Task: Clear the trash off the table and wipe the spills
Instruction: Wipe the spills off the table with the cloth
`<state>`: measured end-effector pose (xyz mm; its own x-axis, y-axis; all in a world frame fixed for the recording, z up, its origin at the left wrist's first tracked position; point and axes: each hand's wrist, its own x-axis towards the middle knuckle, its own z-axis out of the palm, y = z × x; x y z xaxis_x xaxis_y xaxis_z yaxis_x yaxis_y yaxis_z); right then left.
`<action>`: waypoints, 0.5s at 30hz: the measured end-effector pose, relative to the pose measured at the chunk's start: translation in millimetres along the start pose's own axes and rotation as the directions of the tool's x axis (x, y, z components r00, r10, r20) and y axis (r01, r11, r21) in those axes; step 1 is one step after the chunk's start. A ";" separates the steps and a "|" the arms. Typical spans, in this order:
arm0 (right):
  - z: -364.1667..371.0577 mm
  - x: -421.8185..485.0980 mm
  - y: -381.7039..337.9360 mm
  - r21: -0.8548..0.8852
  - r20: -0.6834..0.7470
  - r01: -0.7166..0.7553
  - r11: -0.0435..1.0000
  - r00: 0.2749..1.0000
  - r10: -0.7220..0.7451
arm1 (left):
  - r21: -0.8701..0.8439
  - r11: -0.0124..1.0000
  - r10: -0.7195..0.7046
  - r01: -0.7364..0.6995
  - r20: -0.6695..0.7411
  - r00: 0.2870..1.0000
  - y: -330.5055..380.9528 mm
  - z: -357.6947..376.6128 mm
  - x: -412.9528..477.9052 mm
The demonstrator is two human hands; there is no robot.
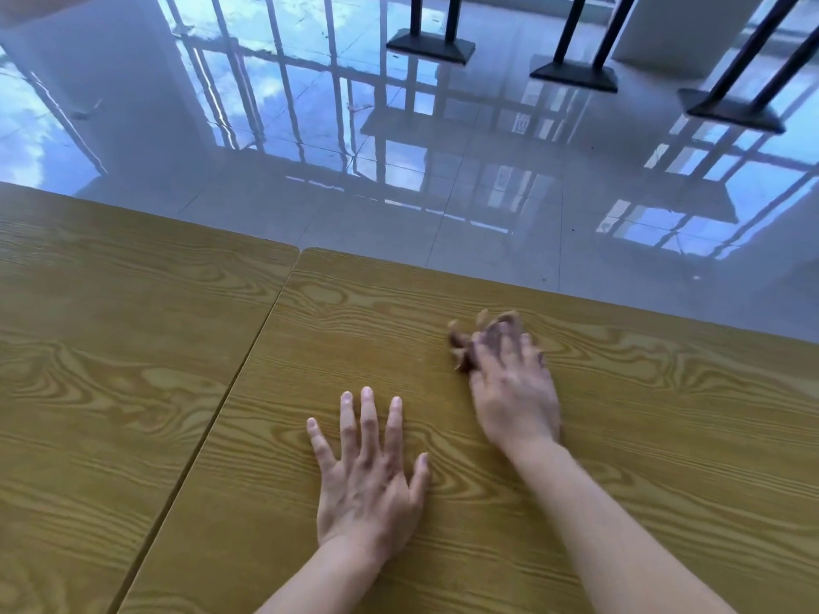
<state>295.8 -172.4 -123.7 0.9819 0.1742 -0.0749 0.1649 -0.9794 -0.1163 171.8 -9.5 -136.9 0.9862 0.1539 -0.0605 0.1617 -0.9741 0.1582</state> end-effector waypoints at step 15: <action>0.8 -38.3 4.5 0.317 -0.096 0.056 0.947 0.995 -0.026 | -0.319 0.948 -0.059 0.012 -0.136 0.989 -4.1 -12.2 2.0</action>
<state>258.9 -183.3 -122.1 0.9816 0.1893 0.0240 0.1812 -0.8853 -0.4283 173.6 -3.2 -125.7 0.9706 0.2320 0.0649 0.1766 -0.8684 0.4634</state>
